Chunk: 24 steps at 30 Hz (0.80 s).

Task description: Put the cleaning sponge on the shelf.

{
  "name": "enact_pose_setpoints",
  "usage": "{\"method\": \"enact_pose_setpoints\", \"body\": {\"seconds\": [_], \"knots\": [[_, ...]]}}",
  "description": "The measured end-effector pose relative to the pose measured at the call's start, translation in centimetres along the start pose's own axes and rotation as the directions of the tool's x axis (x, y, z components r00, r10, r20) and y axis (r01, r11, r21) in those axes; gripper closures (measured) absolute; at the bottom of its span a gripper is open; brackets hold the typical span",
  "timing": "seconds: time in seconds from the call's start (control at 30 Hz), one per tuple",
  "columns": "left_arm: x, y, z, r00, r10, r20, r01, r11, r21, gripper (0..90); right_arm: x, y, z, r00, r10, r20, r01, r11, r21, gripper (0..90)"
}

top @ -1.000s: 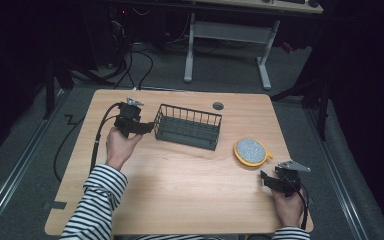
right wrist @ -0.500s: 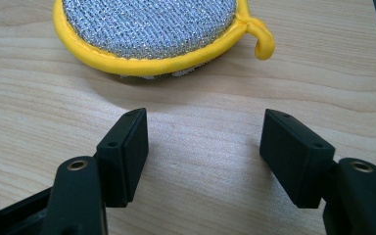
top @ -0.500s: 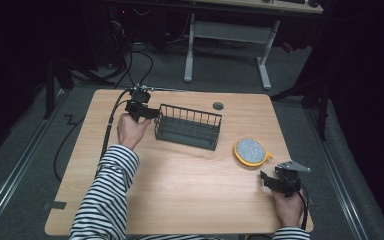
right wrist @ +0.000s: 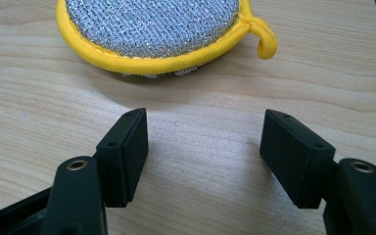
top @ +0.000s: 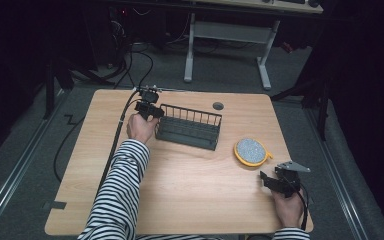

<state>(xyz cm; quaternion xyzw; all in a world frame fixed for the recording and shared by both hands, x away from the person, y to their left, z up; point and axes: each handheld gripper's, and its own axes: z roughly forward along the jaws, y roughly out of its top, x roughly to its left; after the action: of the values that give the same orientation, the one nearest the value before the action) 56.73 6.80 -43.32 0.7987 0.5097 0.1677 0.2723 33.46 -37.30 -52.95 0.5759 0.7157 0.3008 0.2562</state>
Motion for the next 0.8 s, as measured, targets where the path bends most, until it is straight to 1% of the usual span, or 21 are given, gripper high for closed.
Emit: {"method": "enact_pose_setpoints", "body": {"seconds": [0.17,0.2,0.23,0.27,0.33,0.57,0.7,0.73,0.77,0.8], "knots": [[-0.32,-0.03,0.17,1.0000,-0.001,0.005,0.001,1.0000,-0.001,67.2,0.00,0.00,0.00,1.0000,-0.001,-0.001,0.001,1.0000,0.000,35.0],[-0.37,-0.03,0.21,0.9999,-0.005,0.012,0.005,1.0000,-0.001,67.2,0.00,0.00,0.00,1.0000,-0.001,-0.001,0.001,1.0000,0.000,35.0],[-0.41,-0.02,0.25,0.9998,-0.008,0.016,0.008,1.0000,-0.002,69.9,0.00,0.00,0.00,1.0000,-0.002,-0.002,0.002,1.0000,0.000,34.9],[-0.46,-0.02,0.32,0.9998,-0.008,0.016,0.008,1.0000,-0.003,69.9,0.00,0.00,0.00,1.0000,-0.002,-0.002,0.002,1.0000,0.000,34.9],[-0.55,-0.03,0.48,0.9998,-0.010,0.016,0.010,0.9999,0.001,72.7,0.01,0.00,0.00,1.0000,-0.001,-0.002,0.001,1.0000,0.000,34.9],[-0.47,-0.08,0.77,0.9996,-0.024,0.018,0.024,0.9997,0.007,77.2,0.03,-0.01,-0.01,1.0000,-0.002,-0.002,0.002,1.0000,0.000,34.8],[-0.09,-0.17,0.64,0.9985,-0.043,0.033,0.042,0.9991,0.006,81.9,0.03,-0.01,-0.01,1.0000,-0.002,-0.002,0.002,1.0000,0.000,34.8],[0.03,-0.29,0.62,0.9975,-0.054,0.045,0.054,0.9986,0.002,82.3,0.02,-0.01,-0.01,1.0000,-0.002,-0.002,0.002,1.0000,0.000,34.8],[0.03,-0.29,0.62,0.9975,-0.054,0.045,0.054,0.9986,0.002,82.4,0.02,-0.01,-0.01,1.0000,-0.002,-0.002,0.002,1.0000,0.000,34.8],[0.12,-0.42,0.57,0.9966,-0.063,0.054,0.063,0.9980,-0.003,82.6,0.03,-0.01,-0.01,1.0000,-0.002,-0.003,0.002,1.0000,0.000,34.8]]}}
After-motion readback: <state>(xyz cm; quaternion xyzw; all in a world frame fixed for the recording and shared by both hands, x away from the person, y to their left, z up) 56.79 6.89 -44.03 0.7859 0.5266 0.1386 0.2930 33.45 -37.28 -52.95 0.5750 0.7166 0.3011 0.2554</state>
